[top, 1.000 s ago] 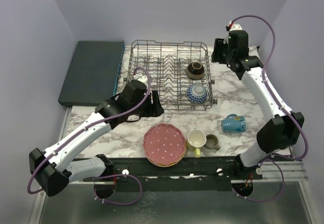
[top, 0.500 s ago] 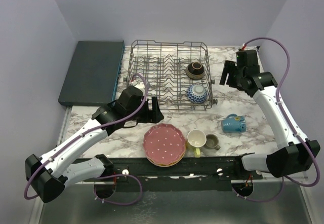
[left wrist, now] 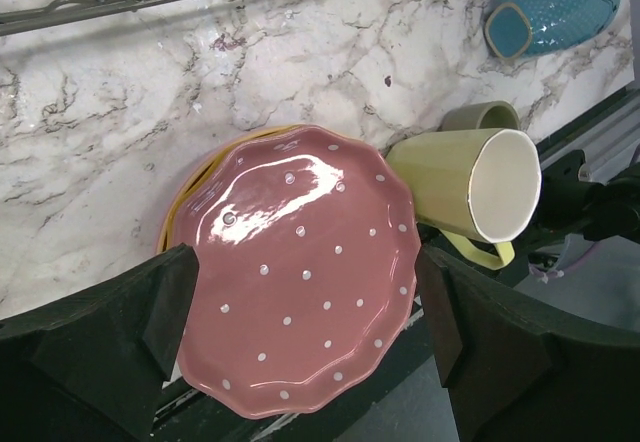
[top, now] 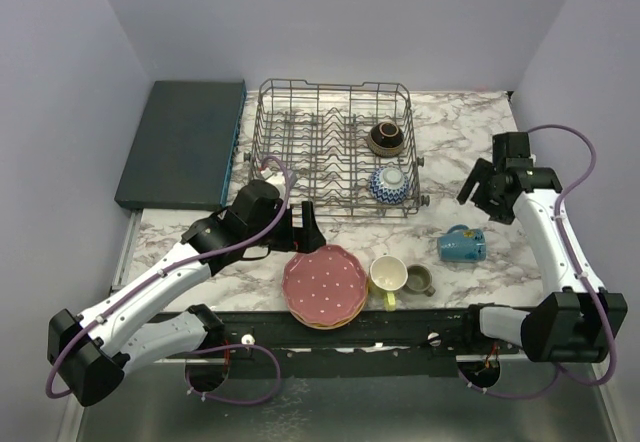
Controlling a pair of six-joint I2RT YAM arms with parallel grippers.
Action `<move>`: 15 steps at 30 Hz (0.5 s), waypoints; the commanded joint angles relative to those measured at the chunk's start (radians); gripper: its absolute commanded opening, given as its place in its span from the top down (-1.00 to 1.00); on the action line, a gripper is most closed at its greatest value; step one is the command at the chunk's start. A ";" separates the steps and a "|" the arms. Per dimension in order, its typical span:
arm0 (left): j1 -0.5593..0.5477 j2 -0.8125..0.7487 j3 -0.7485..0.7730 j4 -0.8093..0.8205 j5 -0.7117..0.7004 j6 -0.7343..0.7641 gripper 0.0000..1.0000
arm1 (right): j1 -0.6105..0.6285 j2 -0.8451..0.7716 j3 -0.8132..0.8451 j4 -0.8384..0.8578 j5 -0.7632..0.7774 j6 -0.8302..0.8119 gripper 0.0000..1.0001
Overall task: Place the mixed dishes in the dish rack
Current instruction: Pick up the cup at the center of the board.
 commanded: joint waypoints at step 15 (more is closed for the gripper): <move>0.006 -0.025 -0.031 0.026 0.092 0.010 -0.97 | -0.183 0.036 -0.164 0.077 -0.152 0.037 -0.93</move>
